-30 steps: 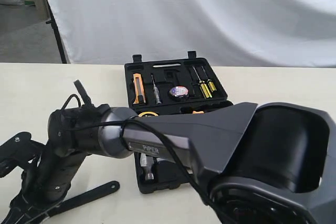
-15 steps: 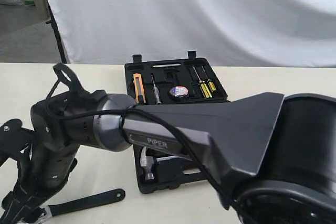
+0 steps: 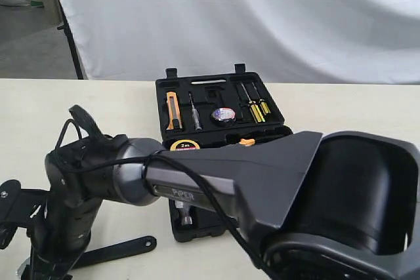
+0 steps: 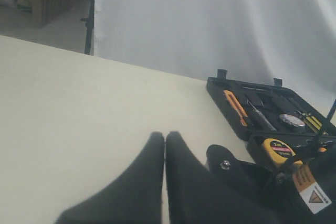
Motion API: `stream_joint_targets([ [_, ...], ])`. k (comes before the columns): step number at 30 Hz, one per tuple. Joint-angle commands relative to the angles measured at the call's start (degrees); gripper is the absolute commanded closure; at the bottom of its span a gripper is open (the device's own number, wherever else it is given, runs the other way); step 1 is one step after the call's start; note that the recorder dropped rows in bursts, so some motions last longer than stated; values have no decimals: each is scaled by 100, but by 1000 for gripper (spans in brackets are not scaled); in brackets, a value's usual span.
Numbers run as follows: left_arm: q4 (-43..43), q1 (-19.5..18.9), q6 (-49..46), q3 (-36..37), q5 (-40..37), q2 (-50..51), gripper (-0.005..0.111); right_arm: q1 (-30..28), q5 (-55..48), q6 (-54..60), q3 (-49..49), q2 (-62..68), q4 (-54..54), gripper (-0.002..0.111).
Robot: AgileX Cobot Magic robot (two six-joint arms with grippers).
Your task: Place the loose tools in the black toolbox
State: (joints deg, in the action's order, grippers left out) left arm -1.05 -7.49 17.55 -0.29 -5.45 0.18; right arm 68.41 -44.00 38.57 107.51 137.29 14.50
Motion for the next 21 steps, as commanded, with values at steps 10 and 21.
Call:
stream_joint_targets([
  [10,-25,-145,27,-15,41,-18,106,-16,-365,-51,-30,103,77,109],
  [21,-25,-145,27,-15,41,-18,106,-16,-875,-448,-30,-509,56,109],
])
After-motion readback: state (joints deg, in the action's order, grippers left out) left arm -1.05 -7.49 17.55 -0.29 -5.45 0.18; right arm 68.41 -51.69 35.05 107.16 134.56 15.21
